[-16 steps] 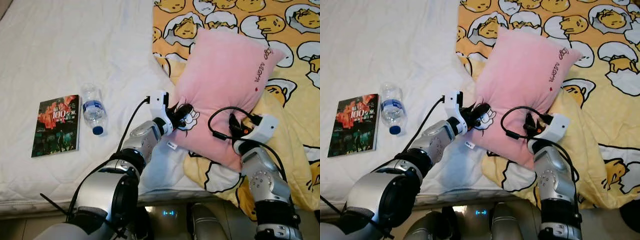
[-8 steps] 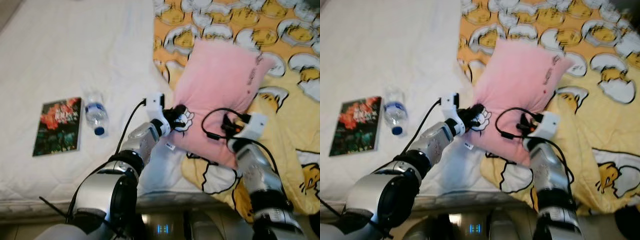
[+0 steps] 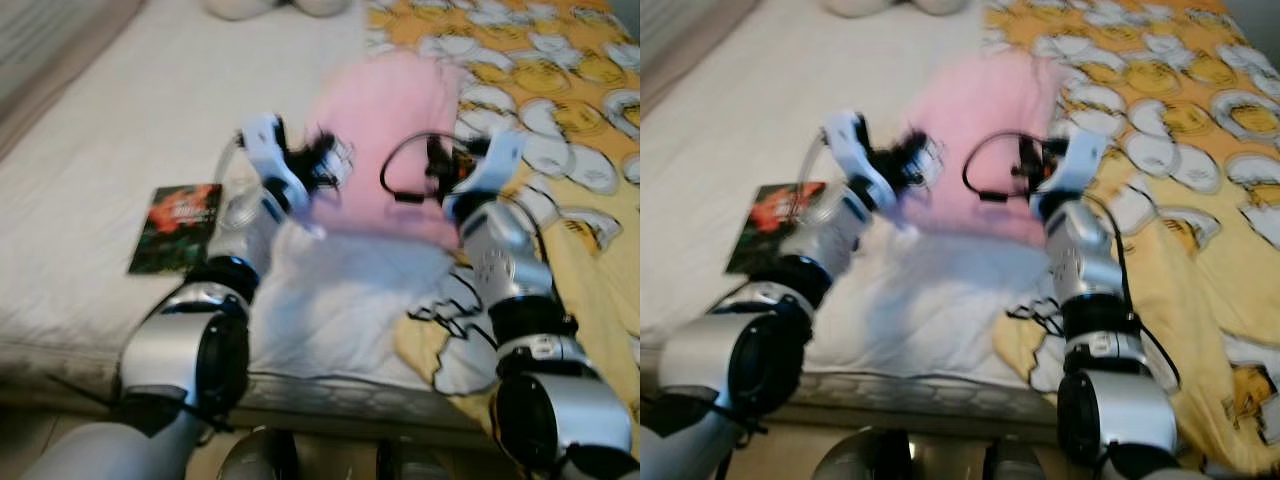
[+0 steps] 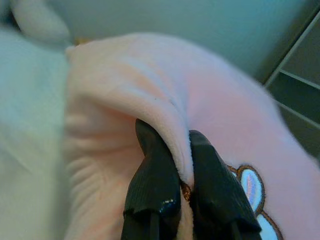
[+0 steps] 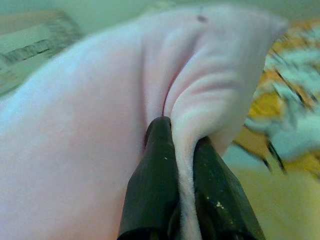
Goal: Clean up the room
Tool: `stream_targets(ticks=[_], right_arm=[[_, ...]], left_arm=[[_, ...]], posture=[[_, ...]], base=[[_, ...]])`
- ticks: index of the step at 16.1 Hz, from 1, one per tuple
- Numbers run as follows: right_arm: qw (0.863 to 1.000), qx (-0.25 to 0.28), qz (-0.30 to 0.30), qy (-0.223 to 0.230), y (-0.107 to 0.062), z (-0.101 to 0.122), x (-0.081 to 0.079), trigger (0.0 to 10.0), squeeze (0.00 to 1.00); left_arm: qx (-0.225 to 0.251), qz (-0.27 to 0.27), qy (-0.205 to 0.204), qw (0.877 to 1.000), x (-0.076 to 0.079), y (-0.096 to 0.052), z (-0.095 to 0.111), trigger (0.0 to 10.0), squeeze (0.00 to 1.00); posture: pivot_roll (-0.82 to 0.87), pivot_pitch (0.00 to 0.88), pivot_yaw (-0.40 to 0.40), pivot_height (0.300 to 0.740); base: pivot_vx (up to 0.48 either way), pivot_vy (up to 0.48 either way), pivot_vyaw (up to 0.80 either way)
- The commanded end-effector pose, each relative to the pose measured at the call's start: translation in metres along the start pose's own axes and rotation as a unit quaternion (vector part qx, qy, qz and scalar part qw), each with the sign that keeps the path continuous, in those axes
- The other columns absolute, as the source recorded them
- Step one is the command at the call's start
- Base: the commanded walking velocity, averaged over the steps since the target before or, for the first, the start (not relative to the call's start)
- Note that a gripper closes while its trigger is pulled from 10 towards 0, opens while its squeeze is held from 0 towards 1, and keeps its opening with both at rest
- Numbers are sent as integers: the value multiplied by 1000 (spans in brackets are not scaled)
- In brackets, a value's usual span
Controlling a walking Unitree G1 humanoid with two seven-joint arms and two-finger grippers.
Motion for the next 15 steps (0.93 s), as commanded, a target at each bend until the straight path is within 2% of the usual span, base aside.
stream_targets(ticks=[1,2,3,5,6,9,11,15], right_arm=[[997,59,-10,-39,3,30,7,0,0],[996,69,-14,-46,2,35,10,0,0],[996,66,-17,-52,-1,31,12,0,0],[997,39,-33,-52,-6,13,14,0,0],[997,30,-35,-57,-10,2,9,10000,0],[997,28,-22,-64,-16,-7,-3,10000,0],[997,28,-25,-67,-20,-10,-1,10000,0],[997,26,-31,-71,-23,-12,0,10000,0]], left_arm=[[37,-39,71,996,10,4,30,0,0],[50,-44,105,992,9,-1,38,4706,0],[62,-43,113,991,7,-6,42,10000,0],[61,-42,124,989,4,-12,38,10000,0],[47,-32,128,990,1,-14,32,10000,0],[29,-20,128,991,-1,-15,22,10000,0],[25,-3,107,994,-4,-16,17,10000,0],[22,-1,91,996,-1,-14,12,10000,0]], posture=[[-97,0,14,740],[-91,0,9,740],[-82,0,3,740],[-70,0,-6,740],[-71,0,-3,740],[-81,0,7,740],[-95,0,15,740],[-109,0,21,740]], base=[[0,0,0],[0,0,0],[0,0,0],[0,0,0],[0,480,0],[0,480,0],[0,480,0],[0,480,0]])
Point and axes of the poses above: a point about 5 cm out from each wrist's last joint towards the gripper, its own y axis pointing out of the wrist towards the gripper, its own z axis along the axis of the wrist's last joint, x = y × z, the point moved 1 cm from there along y, pointing out of the wrist towards the gripper, and after that the axes turned 13 degrees about -y, right-handed, at the moved point
